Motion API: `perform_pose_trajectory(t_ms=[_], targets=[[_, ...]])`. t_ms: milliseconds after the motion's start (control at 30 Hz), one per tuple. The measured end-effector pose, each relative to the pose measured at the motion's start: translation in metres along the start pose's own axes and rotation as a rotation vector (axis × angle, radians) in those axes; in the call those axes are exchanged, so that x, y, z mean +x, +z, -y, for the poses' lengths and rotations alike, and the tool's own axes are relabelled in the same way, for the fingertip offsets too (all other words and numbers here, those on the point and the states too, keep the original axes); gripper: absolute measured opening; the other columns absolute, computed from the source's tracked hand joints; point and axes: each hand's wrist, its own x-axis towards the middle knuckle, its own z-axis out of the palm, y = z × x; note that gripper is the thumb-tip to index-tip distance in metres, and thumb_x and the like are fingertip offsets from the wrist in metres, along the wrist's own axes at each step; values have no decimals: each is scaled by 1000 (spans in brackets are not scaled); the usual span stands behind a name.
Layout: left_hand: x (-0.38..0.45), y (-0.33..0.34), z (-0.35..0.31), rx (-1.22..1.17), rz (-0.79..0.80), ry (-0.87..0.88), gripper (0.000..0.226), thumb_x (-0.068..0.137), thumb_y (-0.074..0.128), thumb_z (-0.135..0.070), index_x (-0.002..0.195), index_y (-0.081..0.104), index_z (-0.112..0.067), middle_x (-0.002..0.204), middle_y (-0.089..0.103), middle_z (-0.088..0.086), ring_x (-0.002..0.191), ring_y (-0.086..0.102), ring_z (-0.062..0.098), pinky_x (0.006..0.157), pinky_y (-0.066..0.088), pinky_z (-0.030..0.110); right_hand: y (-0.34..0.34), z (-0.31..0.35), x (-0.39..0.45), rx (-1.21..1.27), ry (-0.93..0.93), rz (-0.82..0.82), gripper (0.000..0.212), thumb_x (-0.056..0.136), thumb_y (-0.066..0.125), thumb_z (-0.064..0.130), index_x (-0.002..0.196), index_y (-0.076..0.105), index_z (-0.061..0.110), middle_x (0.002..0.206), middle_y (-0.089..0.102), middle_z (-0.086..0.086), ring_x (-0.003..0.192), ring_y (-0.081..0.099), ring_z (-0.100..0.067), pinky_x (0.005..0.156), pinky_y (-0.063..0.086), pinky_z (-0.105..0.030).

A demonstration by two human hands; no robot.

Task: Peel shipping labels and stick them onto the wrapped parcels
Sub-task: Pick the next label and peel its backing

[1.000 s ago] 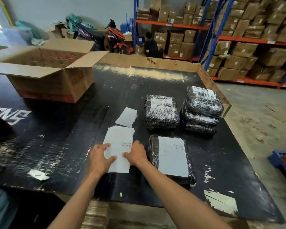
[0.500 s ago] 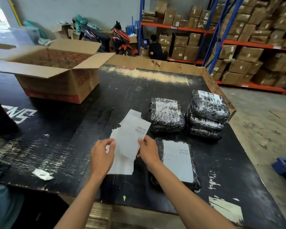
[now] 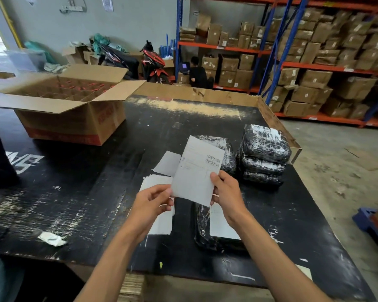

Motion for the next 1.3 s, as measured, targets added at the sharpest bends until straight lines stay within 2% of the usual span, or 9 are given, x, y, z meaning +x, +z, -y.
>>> perform_pose_trajectory(t_ms=[233,367,500,600,667,733,833,1133,1300], targets=[[-9,18,2,-33,97,-12,22,93,60,-6,110,68,5,88,70,13,65,60,13,62,54,21,-24,0,-9,-26,-3,-81,24,106,46,17,109,64,2,95,69,-12,71,57,-21,45,36,-25],[-15,29,1,-48,113,16,20,91,62,-1,109,69,-1,80,73,8,65,62,11,64,55,19,-34,0,-12,1,28,-136,23,105,49,18,104,66,3,110,73,-13,86,67,-23,49,44,-24],[-19,40,-4,-93,119,33,18,89,63,1,106,67,-1,78,73,8,61,63,10,61,55,18,-43,3,-19,-130,70,-144,19,101,55,21,115,58,8,102,72,-12,71,63,-20,46,43,-28],[-20,46,-8,-138,123,37,14,89,61,3,103,65,1,78,72,10,61,63,11,61,55,17,-51,1,-25,-414,18,-111,51,92,69,35,136,43,27,116,60,3,94,61,-16,76,53,-34],[-20,50,-10,-122,131,50,12,89,62,2,101,66,3,78,73,12,63,64,12,62,56,18,-52,5,-33,-478,-149,-83,46,90,72,36,131,53,33,123,54,11,104,57,-14,82,47,-25],[-19,52,-10,-54,145,79,9,89,64,-1,96,69,2,78,73,11,66,64,13,64,56,19,-52,14,-41,-386,-284,31,30,90,73,30,119,66,33,115,66,12,98,63,-12,78,51,-23],[-19,57,-12,87,173,137,11,89,66,-5,94,73,1,75,73,6,67,64,11,65,55,19,-52,25,-50,-346,-353,216,24,86,78,20,110,75,21,99,77,-1,89,69,-16,81,56,-31],[-19,62,-18,348,189,263,7,85,72,-8,91,76,-5,67,73,5,61,68,13,66,55,20,-55,30,-57,-425,-396,239,18,80,83,17,96,81,10,86,80,-4,84,76,-25,80,62,-36],[-16,62,-17,455,228,290,7,84,74,-12,89,78,-8,73,75,8,63,69,16,68,56,21,-57,28,-55,-529,-410,219,10,85,80,17,92,82,11,79,79,-2,75,75,-16,72,62,-31]])
